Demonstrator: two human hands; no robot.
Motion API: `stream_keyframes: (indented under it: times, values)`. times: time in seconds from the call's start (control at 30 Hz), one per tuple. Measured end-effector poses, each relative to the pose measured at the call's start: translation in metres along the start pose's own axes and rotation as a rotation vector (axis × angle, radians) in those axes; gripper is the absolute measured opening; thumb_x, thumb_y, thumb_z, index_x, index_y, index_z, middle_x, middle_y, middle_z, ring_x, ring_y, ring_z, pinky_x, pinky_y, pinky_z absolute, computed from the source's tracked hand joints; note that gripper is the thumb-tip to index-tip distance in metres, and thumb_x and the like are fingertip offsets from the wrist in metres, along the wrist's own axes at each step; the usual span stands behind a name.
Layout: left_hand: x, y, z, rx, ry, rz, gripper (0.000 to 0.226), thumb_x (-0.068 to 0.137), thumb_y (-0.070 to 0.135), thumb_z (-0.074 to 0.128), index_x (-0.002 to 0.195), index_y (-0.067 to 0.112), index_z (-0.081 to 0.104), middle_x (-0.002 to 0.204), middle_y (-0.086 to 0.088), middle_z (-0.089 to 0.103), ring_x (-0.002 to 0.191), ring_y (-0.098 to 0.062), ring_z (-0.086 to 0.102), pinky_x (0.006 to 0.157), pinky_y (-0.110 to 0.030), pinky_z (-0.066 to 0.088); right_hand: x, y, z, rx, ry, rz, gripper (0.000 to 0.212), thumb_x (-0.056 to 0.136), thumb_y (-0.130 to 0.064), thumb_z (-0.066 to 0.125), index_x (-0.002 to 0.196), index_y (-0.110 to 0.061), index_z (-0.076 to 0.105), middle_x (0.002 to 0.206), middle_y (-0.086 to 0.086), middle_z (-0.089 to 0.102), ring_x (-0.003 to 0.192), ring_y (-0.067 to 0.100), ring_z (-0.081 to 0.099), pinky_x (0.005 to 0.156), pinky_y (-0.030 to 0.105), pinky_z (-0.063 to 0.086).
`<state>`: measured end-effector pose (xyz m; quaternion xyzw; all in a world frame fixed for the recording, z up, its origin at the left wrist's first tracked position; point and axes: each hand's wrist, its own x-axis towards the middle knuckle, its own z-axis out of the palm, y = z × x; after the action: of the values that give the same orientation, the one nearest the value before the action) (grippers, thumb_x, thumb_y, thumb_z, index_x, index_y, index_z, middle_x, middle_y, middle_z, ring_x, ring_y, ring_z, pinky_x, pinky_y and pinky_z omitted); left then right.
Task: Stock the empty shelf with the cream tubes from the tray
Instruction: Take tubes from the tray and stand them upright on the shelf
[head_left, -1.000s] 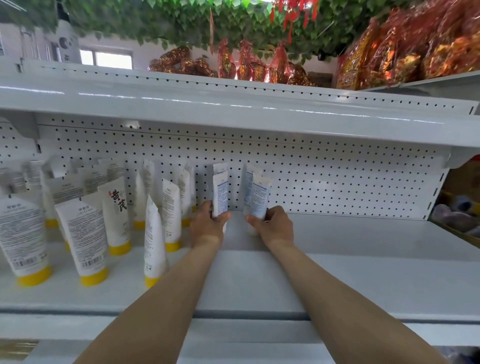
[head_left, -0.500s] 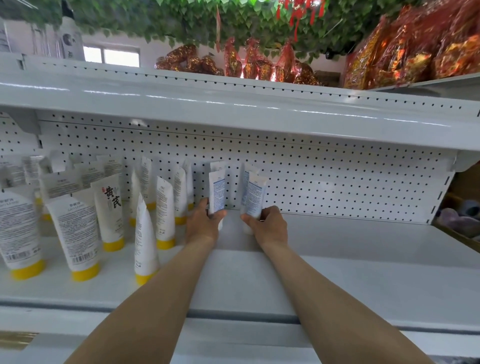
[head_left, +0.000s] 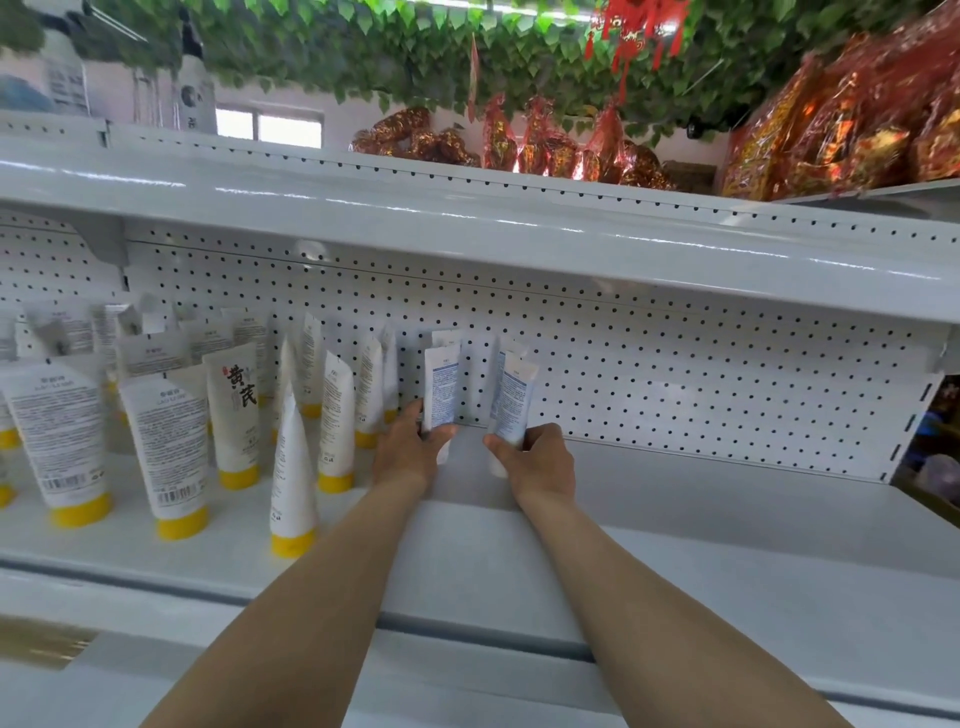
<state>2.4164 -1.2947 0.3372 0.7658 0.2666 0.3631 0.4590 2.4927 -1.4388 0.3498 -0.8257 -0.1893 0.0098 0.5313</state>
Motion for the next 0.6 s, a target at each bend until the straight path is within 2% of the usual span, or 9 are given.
stream_keyframes:
  times: [0.13,0.27,0.37,0.43,0.47,0.53,0.6]
  values:
    - [-0.002,0.003,-0.001,0.021,0.008,-0.005,0.044,0.088,0.033,0.066,0.129,0.026,0.053,0.120,0.001,0.066,0.099,-0.018,0.061,0.080,-0.023,0.040,0.001,0.000,0.000,0.007,-0.006,-0.005,0.045,0.080,-0.046,0.073,0.102,-0.014,0.049,0.079,-0.012,0.055,0.066,-0.002,0.050,0.053,0.022,0.034]
    - [-0.005,0.006,-0.003,0.046,-0.007,-0.037,0.051,0.087,0.036,0.066,0.134,0.027,0.050,0.123,0.000,0.064,0.107,-0.021,0.061,0.081,-0.023,0.039,-0.002,-0.001,-0.002,-0.008,-0.028,0.004,0.045,0.080,-0.047,0.073,0.100,-0.015,0.049,0.079,-0.012,0.055,0.068,0.004,0.053,0.054,0.022,0.034]
    - [-0.013,0.013,-0.008,0.066,-0.021,-0.071,0.061,0.081,0.029,0.074,0.136,0.025,0.048,0.121,0.000,0.064,0.104,-0.019,0.062,0.081,-0.024,0.042,-0.008,-0.005,-0.008,-0.001,-0.035,0.001,0.048,0.078,-0.045,0.076,0.106,-0.015,0.050,0.095,-0.006,0.060,0.089,0.016,0.061,0.069,0.026,0.039]
    - [-0.024,0.017,-0.009,0.059,-0.022,-0.085,0.059,0.076,0.016,0.079,0.127,0.021,0.048,0.113,-0.002,0.063,0.089,-0.007,0.063,0.074,-0.020,0.045,-0.017,-0.006,-0.018,-0.035,-0.043,-0.028,0.060,0.078,-0.045,0.076,0.121,-0.013,0.049,0.115,0.000,0.060,0.105,0.021,0.060,0.080,0.028,0.042]
    - [-0.032,0.019,-0.011,0.069,-0.025,-0.085,0.058,0.075,0.012,0.080,0.122,0.019,0.045,0.108,0.000,0.060,0.088,-0.005,0.062,0.073,-0.019,0.045,-0.024,-0.007,-0.025,-0.080,-0.051,-0.045,0.066,0.079,-0.046,0.075,0.128,-0.013,0.046,0.124,0.002,0.057,0.111,0.022,0.058,0.085,0.029,0.044]
    - [-0.051,0.028,-0.015,0.130,-0.031,-0.076,0.067,0.076,0.021,0.080,0.131,0.014,0.044,0.118,-0.003,0.060,0.108,-0.019,0.059,0.086,-0.026,0.046,-0.042,-0.010,-0.043,-0.227,-0.047,-0.106,0.069,0.083,-0.048,0.070,0.136,-0.015,0.041,0.134,0.005,0.053,0.121,0.024,0.053,0.091,0.032,0.044]
    - [-0.077,0.046,-0.025,0.295,-0.075,-0.017,0.075,0.077,0.034,0.077,0.140,0.012,0.041,0.129,-0.011,0.058,0.117,-0.029,0.056,0.093,-0.033,0.047,-0.065,-0.013,-0.066,-0.450,-0.006,-0.191,0.069,0.086,-0.048,0.067,0.140,-0.017,0.038,0.134,0.009,0.052,0.125,0.027,0.048,0.093,0.037,0.046]
